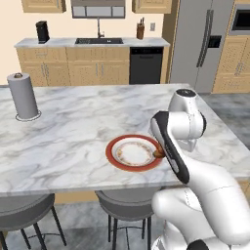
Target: Move the hot dog bun to the plate on the dining table and place the condiment next to that plate. Then navigate to the fridge and take the sausage and place it on the plate as well.
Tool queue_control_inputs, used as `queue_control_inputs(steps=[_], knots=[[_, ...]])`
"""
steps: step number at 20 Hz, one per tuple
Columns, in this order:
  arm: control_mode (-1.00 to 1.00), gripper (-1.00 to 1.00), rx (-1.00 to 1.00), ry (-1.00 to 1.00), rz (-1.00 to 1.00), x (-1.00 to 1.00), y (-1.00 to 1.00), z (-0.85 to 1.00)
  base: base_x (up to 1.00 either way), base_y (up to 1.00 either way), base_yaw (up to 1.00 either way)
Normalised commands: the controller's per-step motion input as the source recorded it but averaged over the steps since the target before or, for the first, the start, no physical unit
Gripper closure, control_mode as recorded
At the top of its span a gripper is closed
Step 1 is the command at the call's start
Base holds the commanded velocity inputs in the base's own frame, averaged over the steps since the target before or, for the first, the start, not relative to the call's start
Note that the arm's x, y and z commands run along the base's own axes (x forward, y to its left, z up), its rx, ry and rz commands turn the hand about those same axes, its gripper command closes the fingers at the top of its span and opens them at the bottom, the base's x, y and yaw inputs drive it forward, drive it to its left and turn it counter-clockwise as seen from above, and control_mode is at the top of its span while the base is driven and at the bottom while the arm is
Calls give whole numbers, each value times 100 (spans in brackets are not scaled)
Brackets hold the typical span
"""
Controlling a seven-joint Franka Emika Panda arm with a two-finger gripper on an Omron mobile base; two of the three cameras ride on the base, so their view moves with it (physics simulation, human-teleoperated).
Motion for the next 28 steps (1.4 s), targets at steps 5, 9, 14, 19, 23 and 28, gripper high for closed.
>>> queue_control_inputs(steps=[5, 9, 14, 19, 23, 28], knots=[[-100, 100, -2, 0, 0, 100, 16, -56, 0, 0, 0], [-100, 100, -1, 3, 0, 94, 20, -85, 0, 0, 0], [-100, 100, -2, 3, 0, 65, 3, -64, 0, 0, 0], [-100, -100, -5, 0, 0, 21, 4, -31, 0, 0, 0], [-100, -100, -7, 0, 0, 6, 6, -3, 0, 0, 0], [-100, -100, -5, 0, 0, 31, 12, 0, 0, 0, 0]])
